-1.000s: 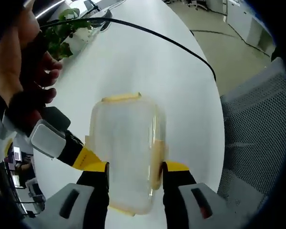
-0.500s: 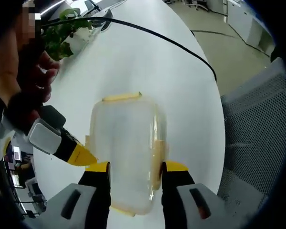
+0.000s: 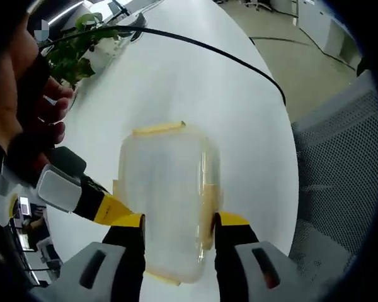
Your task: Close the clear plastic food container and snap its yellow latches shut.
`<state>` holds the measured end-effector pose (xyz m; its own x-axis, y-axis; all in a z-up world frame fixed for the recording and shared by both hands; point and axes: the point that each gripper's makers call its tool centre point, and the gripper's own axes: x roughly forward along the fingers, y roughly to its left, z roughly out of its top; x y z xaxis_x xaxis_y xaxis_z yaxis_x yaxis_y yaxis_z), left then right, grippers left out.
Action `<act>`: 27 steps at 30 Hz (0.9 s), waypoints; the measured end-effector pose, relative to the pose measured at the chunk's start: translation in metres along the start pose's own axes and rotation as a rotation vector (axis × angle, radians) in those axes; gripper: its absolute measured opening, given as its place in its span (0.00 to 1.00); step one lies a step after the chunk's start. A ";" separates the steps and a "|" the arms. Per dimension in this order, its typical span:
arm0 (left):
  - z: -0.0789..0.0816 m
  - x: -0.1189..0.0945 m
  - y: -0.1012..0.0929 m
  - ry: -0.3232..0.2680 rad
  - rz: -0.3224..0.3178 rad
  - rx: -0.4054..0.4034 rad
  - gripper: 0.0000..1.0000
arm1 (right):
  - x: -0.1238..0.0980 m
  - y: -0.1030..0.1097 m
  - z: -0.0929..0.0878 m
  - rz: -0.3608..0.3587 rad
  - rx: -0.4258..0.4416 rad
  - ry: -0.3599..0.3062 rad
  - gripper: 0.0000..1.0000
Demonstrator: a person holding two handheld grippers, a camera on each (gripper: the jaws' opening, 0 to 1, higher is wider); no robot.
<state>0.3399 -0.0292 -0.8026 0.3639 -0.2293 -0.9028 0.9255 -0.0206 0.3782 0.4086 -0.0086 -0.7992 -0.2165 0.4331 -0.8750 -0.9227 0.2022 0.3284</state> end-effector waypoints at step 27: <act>-0.002 0.001 0.004 0.012 0.026 0.037 0.42 | 0.001 0.002 0.001 0.026 0.072 -0.006 0.28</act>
<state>0.3441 -0.0276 -0.8029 0.3895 -0.2188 -0.8946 0.9111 -0.0509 0.4091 0.4066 -0.0070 -0.7993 -0.2382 0.4440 -0.8638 -0.8915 0.2529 0.3758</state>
